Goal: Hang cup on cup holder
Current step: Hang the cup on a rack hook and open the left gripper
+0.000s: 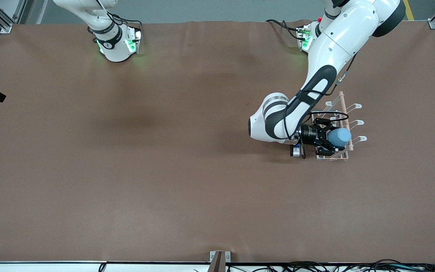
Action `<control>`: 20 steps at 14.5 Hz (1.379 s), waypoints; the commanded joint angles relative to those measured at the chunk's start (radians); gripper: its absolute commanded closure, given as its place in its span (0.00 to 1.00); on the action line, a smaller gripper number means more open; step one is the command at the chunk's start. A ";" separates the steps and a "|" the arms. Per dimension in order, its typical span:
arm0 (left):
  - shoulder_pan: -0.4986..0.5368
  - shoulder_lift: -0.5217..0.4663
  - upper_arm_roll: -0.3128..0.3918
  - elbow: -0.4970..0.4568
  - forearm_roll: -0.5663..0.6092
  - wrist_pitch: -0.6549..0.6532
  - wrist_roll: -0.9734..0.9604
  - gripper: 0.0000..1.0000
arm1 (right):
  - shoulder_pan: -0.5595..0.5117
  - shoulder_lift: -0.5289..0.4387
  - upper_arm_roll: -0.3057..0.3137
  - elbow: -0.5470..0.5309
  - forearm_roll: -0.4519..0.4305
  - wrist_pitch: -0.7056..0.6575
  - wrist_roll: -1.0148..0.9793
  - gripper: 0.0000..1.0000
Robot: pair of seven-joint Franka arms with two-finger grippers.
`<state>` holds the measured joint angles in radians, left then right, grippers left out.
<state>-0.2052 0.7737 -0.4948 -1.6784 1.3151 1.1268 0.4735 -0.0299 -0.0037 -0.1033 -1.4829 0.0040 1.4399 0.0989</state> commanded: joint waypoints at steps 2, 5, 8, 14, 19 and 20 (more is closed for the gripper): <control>-0.008 -0.023 0.002 0.016 -0.027 -0.021 -0.004 0.15 | -0.015 0.005 0.014 0.021 -0.004 0.003 -0.113 0.00; -0.005 -0.077 -0.001 0.040 -0.065 -0.022 -0.004 0.07 | -0.004 0.005 0.016 0.012 -0.018 0.079 -0.159 0.00; 0.000 -0.151 -0.007 0.087 -0.126 -0.003 -0.010 0.03 | -0.005 0.002 0.017 0.012 -0.018 0.076 -0.159 0.00; 0.108 -0.394 0.005 0.117 -0.465 0.220 -0.243 0.00 | -0.005 0.002 0.016 0.012 -0.018 0.070 -0.157 0.00; 0.136 -0.571 0.226 0.114 -0.880 0.424 -0.439 0.00 | -0.005 0.002 0.016 0.012 -0.018 0.071 -0.153 0.00; 0.138 -0.592 0.273 0.115 -0.957 0.454 -0.476 0.00 | -0.005 0.002 0.016 0.012 -0.018 0.071 -0.153 0.00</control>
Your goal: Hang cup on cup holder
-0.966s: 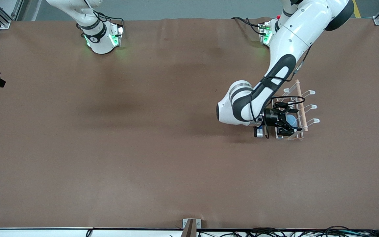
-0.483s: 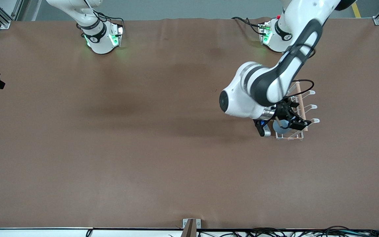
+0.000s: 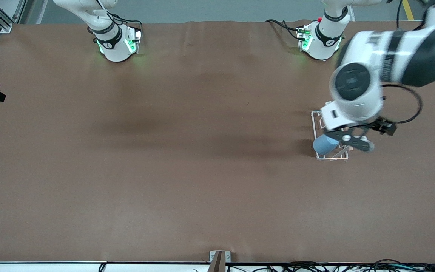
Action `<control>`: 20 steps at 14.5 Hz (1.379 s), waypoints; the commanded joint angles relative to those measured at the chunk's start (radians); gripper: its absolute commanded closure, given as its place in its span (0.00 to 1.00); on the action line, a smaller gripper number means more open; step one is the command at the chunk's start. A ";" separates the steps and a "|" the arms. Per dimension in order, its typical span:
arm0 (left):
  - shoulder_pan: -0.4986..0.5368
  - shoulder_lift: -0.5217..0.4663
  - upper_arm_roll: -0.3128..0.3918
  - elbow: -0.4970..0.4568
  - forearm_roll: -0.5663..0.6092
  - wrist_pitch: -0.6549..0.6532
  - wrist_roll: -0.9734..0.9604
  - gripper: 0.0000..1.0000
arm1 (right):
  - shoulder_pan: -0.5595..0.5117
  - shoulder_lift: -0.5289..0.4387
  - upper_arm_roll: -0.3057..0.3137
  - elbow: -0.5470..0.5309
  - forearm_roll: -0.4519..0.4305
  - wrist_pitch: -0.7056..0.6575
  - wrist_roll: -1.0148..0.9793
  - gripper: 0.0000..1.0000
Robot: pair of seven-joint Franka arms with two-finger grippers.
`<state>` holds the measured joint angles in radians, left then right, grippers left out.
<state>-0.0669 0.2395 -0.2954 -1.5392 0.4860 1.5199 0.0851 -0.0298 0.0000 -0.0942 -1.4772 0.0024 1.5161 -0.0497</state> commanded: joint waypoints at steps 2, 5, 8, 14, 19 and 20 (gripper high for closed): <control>0.006 -0.106 0.140 -0.036 -0.251 0.109 -0.102 0.00 | -0.007 -0.002 0.007 0.006 -0.016 -0.005 -0.004 0.00; 0.009 -0.182 0.217 -0.044 -0.386 0.118 -0.113 0.00 | -0.007 -0.002 0.008 0.006 -0.016 -0.007 -0.004 0.00; 0.028 -0.278 0.266 -0.081 -0.480 0.114 -0.122 0.00 | -0.007 -0.002 0.007 0.006 -0.015 -0.007 -0.004 0.00; 0.044 -0.309 0.263 -0.030 -0.466 0.071 -0.126 0.00 | -0.007 -0.002 0.007 0.006 -0.016 -0.007 -0.004 0.00; 0.041 -0.282 0.265 0.083 -0.468 -0.064 -0.136 0.00 | -0.007 -0.002 0.007 0.006 -0.016 -0.007 -0.004 0.00; 0.041 -0.279 0.266 0.083 -0.468 -0.064 -0.134 0.00 | -0.007 -0.002 0.007 0.006 -0.016 -0.007 -0.004 0.00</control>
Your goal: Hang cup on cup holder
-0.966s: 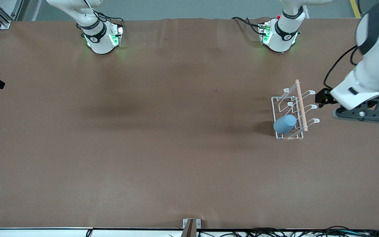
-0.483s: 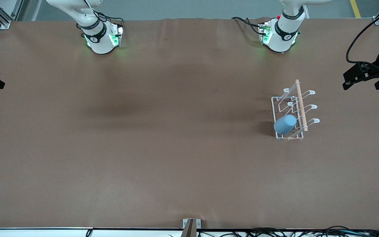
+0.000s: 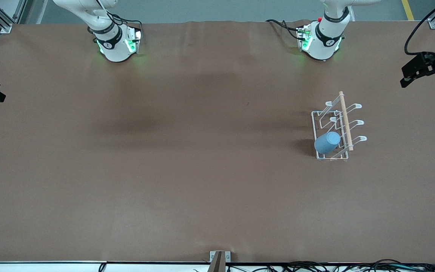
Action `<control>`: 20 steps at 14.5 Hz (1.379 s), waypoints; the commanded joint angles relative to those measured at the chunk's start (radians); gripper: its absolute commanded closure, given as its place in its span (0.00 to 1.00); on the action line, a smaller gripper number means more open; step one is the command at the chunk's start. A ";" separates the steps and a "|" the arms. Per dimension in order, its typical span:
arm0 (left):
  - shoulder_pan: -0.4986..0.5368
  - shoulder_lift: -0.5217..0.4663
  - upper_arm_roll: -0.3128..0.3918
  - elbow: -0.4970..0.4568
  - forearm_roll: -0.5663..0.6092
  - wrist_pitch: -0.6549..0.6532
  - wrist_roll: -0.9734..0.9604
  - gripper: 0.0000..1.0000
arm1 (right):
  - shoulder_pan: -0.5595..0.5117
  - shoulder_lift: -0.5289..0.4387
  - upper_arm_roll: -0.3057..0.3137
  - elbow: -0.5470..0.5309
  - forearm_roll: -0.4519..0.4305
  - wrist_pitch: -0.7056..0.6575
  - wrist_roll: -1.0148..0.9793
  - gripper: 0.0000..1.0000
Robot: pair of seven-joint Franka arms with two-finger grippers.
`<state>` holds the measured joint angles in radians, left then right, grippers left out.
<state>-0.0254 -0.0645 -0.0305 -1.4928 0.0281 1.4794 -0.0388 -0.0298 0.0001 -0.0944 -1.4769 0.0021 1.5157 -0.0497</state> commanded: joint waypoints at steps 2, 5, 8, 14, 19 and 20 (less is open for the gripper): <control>-0.001 0.032 0.003 0.037 -0.016 -0.021 -0.016 0.00 | -0.007 -0.002 0.007 0.006 -0.016 -0.006 -0.004 0.00; -0.001 0.023 0.001 -0.007 -0.022 0.004 -0.116 0.00 | -0.007 -0.002 0.007 0.006 -0.016 -0.006 -0.004 0.00; -0.001 0.020 -0.002 -0.018 -0.030 0.013 -0.119 0.00 | -0.007 -0.002 0.007 0.006 -0.016 -0.006 -0.004 0.00; 0.002 -0.054 0.003 -0.124 -0.065 0.082 -0.113 0.01 | -0.009 -0.002 0.007 0.006 -0.014 -0.006 -0.004 0.00; 0.002 -0.051 0.003 -0.121 -0.051 0.087 -0.110 0.01 | -0.009 -0.002 0.007 0.006 -0.014 -0.006 -0.004 0.00; 0.002 -0.046 0.003 -0.115 -0.050 0.087 -0.110 0.01 | -0.009 -0.002 0.007 0.006 -0.014 -0.008 -0.004 0.00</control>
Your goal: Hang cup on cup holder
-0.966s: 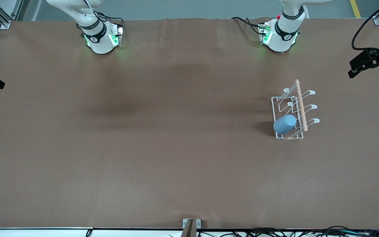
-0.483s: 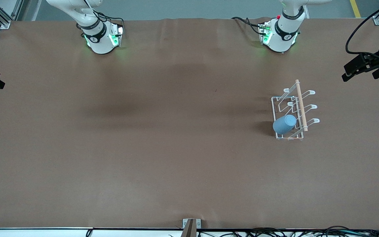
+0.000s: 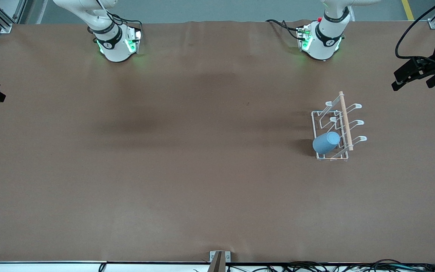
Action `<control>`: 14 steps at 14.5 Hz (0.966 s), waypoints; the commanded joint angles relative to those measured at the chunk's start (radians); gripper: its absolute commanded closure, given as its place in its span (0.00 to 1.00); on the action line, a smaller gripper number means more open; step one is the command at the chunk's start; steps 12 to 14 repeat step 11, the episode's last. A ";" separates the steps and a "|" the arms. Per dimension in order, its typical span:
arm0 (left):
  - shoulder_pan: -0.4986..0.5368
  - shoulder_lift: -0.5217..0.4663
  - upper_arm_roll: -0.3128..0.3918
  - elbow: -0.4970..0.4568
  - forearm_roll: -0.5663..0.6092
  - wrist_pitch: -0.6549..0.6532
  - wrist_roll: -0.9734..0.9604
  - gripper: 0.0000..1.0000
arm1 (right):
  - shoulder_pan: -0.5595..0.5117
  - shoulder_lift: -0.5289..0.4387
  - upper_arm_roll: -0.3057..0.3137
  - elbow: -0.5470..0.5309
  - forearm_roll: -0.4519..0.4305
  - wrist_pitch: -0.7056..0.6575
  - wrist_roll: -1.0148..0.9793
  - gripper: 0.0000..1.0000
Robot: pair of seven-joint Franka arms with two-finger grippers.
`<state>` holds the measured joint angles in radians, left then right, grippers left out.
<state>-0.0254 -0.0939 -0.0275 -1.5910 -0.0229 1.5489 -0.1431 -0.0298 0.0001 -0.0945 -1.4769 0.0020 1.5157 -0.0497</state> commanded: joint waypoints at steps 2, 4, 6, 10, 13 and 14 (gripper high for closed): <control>0.002 -0.014 -0.002 -0.006 0.017 0.017 0.014 0.01 | -0.009 -0.002 0.007 0.006 -0.014 -0.008 -0.004 0.00; 0.002 -0.004 -0.002 0.002 0.021 0.013 0.071 0.01 | -0.009 -0.002 0.007 0.006 -0.014 -0.008 -0.004 0.00; 0.002 0.009 0.000 0.025 0.021 0.010 0.077 0.01 | -0.009 -0.002 0.007 0.006 -0.014 -0.008 -0.004 0.00; 0.002 0.011 0.000 0.025 0.023 0.007 0.083 0.01 | -0.010 -0.002 0.007 0.006 -0.014 -0.008 -0.004 0.00; 0.002 0.011 0.000 0.025 0.023 0.007 0.085 0.01 | -0.009 -0.002 0.007 0.006 -0.014 -0.008 -0.004 0.00; 0.002 0.011 0.000 0.025 0.023 0.007 0.085 0.01 | -0.009 -0.002 0.007 0.006 -0.014 -0.008 -0.004 0.00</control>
